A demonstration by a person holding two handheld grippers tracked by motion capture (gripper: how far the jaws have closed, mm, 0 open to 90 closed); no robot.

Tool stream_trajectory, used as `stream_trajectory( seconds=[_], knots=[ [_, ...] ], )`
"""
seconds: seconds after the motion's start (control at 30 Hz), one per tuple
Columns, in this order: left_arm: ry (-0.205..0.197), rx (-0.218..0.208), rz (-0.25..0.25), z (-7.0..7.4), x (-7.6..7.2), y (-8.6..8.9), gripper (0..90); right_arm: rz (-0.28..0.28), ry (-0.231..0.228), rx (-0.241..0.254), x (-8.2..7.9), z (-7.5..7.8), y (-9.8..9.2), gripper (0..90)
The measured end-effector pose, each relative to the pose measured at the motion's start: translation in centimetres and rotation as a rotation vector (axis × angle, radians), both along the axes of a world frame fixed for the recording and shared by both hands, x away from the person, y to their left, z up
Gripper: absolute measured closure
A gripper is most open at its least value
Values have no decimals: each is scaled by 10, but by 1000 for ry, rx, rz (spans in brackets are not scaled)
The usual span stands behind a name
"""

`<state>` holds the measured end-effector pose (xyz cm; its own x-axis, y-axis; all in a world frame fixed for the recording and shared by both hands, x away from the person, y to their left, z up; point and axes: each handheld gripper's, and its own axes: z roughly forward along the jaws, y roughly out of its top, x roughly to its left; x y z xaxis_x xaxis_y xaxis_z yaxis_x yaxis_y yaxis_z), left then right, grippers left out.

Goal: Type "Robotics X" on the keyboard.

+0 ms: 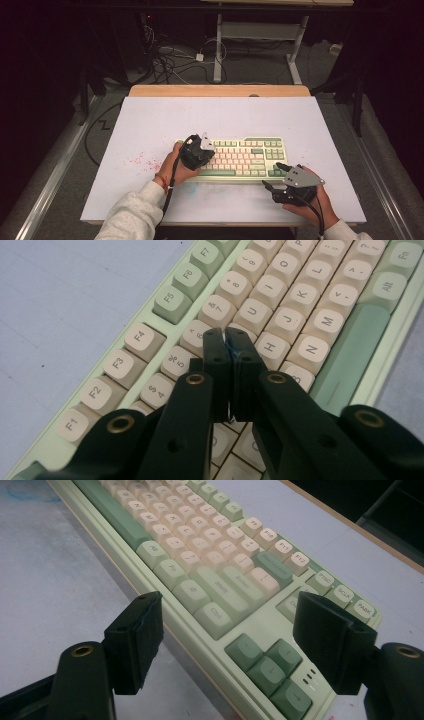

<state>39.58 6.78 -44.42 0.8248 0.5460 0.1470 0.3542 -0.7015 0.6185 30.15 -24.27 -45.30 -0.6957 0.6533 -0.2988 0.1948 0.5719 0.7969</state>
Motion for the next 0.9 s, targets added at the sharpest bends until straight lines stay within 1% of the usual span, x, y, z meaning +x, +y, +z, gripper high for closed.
stream_trajectory(
  seconds=[0.13, 0.2, 0.33, 0.37, 0.43, 0.47, 0.5, 0.53, 0.63, 0.7, 0.77, 0.8, 0.9],
  knots=[
    [0, 14, 7, -2, 4, -1, 858, 1, 2, -3, 0, 0, 0, 284],
    [3, 11, 8, -2, 5, -1, 862, 4, 3, -5, 0, 0, 0, 284],
    [-4, 15, 14, -2, 7, -3, 862, -2, -3, -1, 0, 0, 0, 286],
    [-4, 20, 12, -2, 7, -4, 863, -1, -1, 0, 0, 0, 0, 286],
    [-2, 46, 12, -4, 8, -5, 871, -3, 1, -5, 0, 0, 0, 286],
    [-2, 41, 0, -4, 7, -6, 876, -1, 5, -8, 1, -1, 0, 286],
    [-6, 50, -4, -4, 6, -8, 877, 1, 7, -12, 1, -1, 0, 286],
    [-17, 67, -7, -4, 4, -10, 877, 1, 8, -18, 1, -1, 1, 286],
    [-18, 59, -8, -2, 3, -9, 867, 2, 4, -17, 0, -1, 1, 286],
    [-20, 44, 1, -1, 4, -7, 864, -2, 1, -15, 0, 0, 0, 286],
    [-23, 41, 3, 1, 4, -5, 860, -5, -1, -14, 0, 0, -1, 285],
    [-26, 31, 8, 1, 4, -4, 861, -5, -1, -14, 1, 0, -1, 286],
    [-26, 28, 6, 2, 3, -3, 858, -6, -2, -11, 1, 0, -1, 286]
  ],
)
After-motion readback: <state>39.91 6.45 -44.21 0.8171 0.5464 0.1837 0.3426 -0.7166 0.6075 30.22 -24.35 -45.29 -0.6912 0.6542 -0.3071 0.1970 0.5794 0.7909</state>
